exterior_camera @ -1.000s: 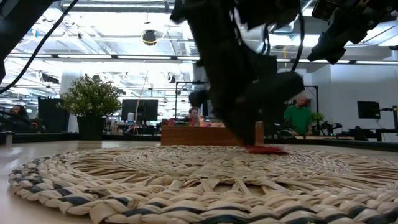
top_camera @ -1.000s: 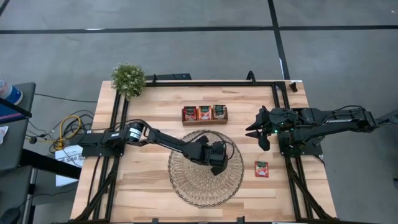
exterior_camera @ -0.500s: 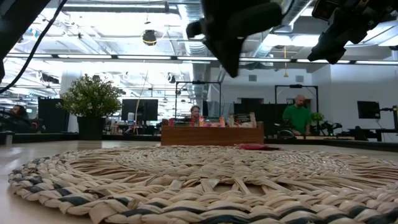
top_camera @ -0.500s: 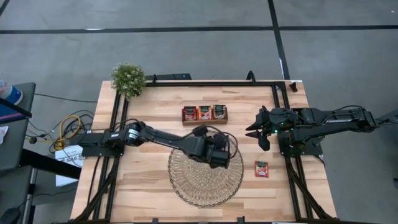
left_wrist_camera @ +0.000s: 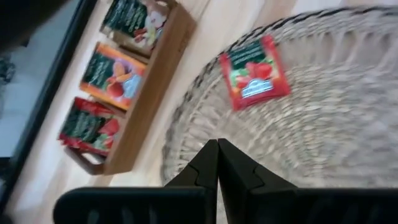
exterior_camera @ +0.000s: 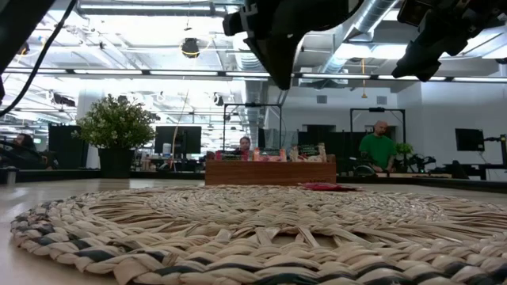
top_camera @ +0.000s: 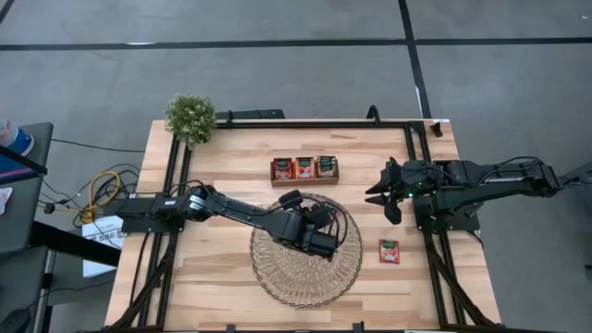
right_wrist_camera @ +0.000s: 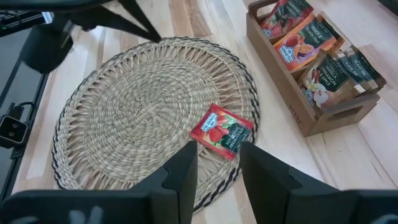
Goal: Pick & Place Tea
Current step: Put the red tea bag into the wooden organizer
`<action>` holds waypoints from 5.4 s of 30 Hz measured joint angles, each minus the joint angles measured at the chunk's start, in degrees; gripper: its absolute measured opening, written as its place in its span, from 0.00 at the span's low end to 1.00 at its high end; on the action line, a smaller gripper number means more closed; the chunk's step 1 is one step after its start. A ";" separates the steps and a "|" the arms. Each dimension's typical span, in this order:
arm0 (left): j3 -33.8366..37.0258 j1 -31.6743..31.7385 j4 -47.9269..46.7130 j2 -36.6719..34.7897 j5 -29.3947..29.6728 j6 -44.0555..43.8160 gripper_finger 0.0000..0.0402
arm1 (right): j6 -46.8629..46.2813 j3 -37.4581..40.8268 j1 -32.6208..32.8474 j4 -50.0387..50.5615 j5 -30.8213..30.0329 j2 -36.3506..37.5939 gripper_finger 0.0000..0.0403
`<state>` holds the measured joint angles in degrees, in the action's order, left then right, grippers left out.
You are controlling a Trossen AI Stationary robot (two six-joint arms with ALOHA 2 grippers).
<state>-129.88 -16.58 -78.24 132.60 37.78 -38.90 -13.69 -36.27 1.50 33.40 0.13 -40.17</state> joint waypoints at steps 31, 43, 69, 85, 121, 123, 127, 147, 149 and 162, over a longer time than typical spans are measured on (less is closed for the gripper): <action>44.78 8.17 -1.96 -29.02 3.48 -16.16 0.00 | 9.73 -0.07 -0.13 -16.80 -0.01 -21.35 0.28; 67.66 8.35 9.44 -57.45 3.81 -14.26 0.00 | 6.70 -12.21 -0.91 -14.10 -0.07 -41.96 0.36; 75.63 8.37 19.06 -72.37 6.84 -2.91 0.00 | -9.63 -24.34 -3.89 3.70 0.62 -64.78 0.66; 75.60 8.37 20.13 -72.35 6.62 -2.47 0.00 | -10.34 -24.02 -3.76 4.27 1.64 -63.74 0.33; 75.56 8.39 27.01 -72.30 4.25 2.13 0.00 | 10.61 -42.07 0.76 14.35 -15.68 -59.51 0.00; 75.56 8.39 26.95 -72.31 4.16 2.06 0.00 | 15.10 -43.78 1.00 14.27 -20.74 -59.51 0.00; 75.56 8.39 26.26 -72.30 4.02 1.18 0.00 | 26.07 -45.51 0.68 8.41 -27.55 -59.49 0.00; 75.56 19.09 63.12 -66.35 -9.07 11.28 0.01 | 43.74 -49.11 2.08 -5.65 -33.67 -59.55 0.00; 75.56 20.75 64.42 -65.30 -11.82 10.26 0.02 | 43.73 -49.11 2.48 -5.62 -34.16 -59.55 0.00; 75.56 27.07 75.41 -64.34 -28.21 3.99 0.28 | 45.96 -49.11 3.48 -5.54 -34.45 -59.55 0.00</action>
<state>-54.33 10.50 -2.83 68.25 9.57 -34.91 32.26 -85.38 4.97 27.86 -34.32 -99.72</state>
